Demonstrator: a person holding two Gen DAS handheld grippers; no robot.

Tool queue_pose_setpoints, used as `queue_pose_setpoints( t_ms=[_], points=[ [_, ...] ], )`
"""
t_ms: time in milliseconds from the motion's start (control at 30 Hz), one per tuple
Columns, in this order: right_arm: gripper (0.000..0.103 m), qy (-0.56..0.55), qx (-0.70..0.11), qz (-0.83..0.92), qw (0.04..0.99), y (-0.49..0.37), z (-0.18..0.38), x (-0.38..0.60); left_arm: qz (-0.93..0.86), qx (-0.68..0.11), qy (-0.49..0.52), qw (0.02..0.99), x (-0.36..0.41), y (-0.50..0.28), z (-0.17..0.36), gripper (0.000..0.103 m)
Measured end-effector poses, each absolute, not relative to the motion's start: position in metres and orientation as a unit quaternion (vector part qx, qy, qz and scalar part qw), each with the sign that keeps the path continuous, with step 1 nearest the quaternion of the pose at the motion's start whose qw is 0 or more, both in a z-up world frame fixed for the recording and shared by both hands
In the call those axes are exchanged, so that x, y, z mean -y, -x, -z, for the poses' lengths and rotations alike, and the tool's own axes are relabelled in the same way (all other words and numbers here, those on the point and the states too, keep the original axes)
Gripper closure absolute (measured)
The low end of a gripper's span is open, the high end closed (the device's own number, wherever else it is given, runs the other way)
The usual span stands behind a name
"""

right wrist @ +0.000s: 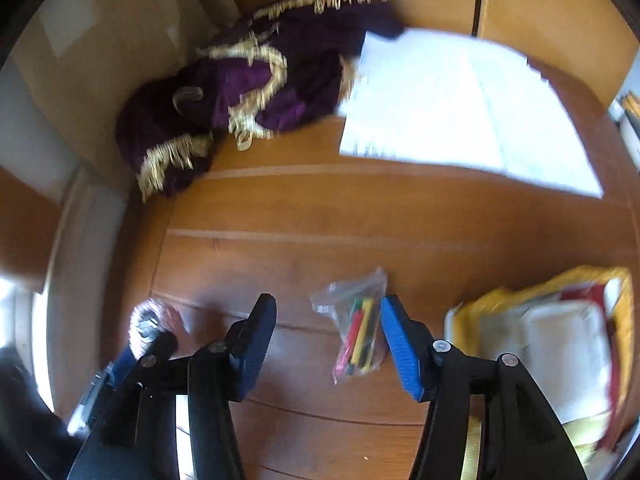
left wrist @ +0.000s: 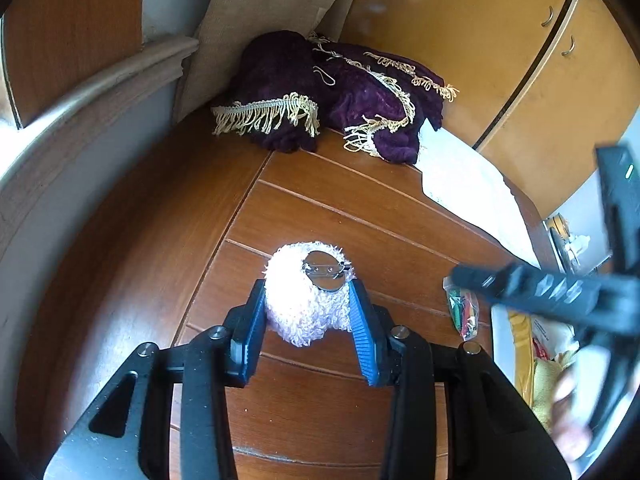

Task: Organize soft objects
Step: 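Grasp the clear crayon bag with the right tool, then carry the pink pouch and crayon bag into the tray and release both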

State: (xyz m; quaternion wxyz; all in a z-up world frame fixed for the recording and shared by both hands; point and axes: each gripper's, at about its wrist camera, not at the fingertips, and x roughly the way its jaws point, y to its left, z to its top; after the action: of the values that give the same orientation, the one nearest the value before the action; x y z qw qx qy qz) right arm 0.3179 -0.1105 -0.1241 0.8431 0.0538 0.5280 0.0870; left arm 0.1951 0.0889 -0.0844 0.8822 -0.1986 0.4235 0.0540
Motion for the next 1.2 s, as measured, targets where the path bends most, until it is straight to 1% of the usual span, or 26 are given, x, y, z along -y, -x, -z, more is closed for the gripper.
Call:
queue_pose_setpoints(
  t_ms=[33,67,100,167,267,300,333,367,400,500,667,767,933,1067,1200],
  points=[
    [0.046,-0.056,-0.53,-0.081,0.842,-0.318,0.132,0.111,-0.055,-0.423,0.198,0.883,-0.089,-0.195,0.084,0.066],
    [0.048,-0.059,-0.531,-0.073,0.842,-0.319,0.137,0.112,-0.057,-0.422,0.197,0.883,-0.089,-0.194,0.084,0.066],
    [0.051,-0.058,-0.527,-0.066,0.845,-0.318,0.138,0.113,-0.057,-0.423,0.197,0.883,-0.089,-0.195,0.084,0.066],
    [0.052,-0.046,-0.516,-0.053,0.854,-0.313,0.136,0.112,-0.055,-0.425,0.197,0.882,-0.088,-0.195,0.084,0.066],
    [0.065,-0.039,-0.515,-0.043,0.855,-0.309,0.138,0.112,-0.054,-0.427,0.194,0.882,-0.087,-0.195,0.085,0.066],
    [0.071,-0.032,-0.515,-0.037,0.856,-0.307,0.139,0.112,-0.053,-0.427,0.194,0.882,-0.087,-0.195,0.085,0.066],
    [0.073,-0.026,-0.512,-0.034,0.858,-0.305,0.14,0.112,-0.052,-0.426,0.194,0.882,-0.087,-0.195,0.084,0.066],
    [0.079,-0.023,-0.51,-0.036,0.859,-0.303,0.139,0.112,-0.053,-0.425,0.193,0.883,-0.087,-0.195,0.084,0.066],
    [0.087,-0.026,-0.507,-0.043,0.86,-0.3,0.139,0.114,-0.052,-0.425,0.193,0.883,-0.087,-0.194,0.085,0.066],
    [0.089,-0.051,-0.51,-0.081,0.855,-0.286,0.137,0.123,-0.047,-0.424,0.192,0.884,-0.085,-0.194,0.085,0.066],
    [0.09,-0.074,-0.493,-0.146,0.855,-0.255,0.13,0.122,-0.035,-0.415,0.185,0.89,-0.081,-0.192,0.083,0.066],
    [0.09,-0.09,-0.467,-0.203,0.856,-0.223,0.121,0.132,-0.023,-0.408,0.184,0.894,-0.078,-0.189,0.081,0.066],
    [0.09,-0.094,-0.395,-0.251,0.879,-0.173,0.101,0.152,0.003,-0.392,0.178,0.903,-0.069,-0.181,0.074,0.066],
    [0.09,-0.109,-0.372,-0.27,0.881,-0.15,0.093,0.174,0.022,-0.395,0.198,0.897,-0.059,-0.171,0.069,0.066],
    [0.09,-0.113,-0.343,-0.282,0.889,-0.119,0.085,0.197,0.067,-0.39,0.212,0.893,-0.029,-0.144,0.052,0.066]
  ],
)
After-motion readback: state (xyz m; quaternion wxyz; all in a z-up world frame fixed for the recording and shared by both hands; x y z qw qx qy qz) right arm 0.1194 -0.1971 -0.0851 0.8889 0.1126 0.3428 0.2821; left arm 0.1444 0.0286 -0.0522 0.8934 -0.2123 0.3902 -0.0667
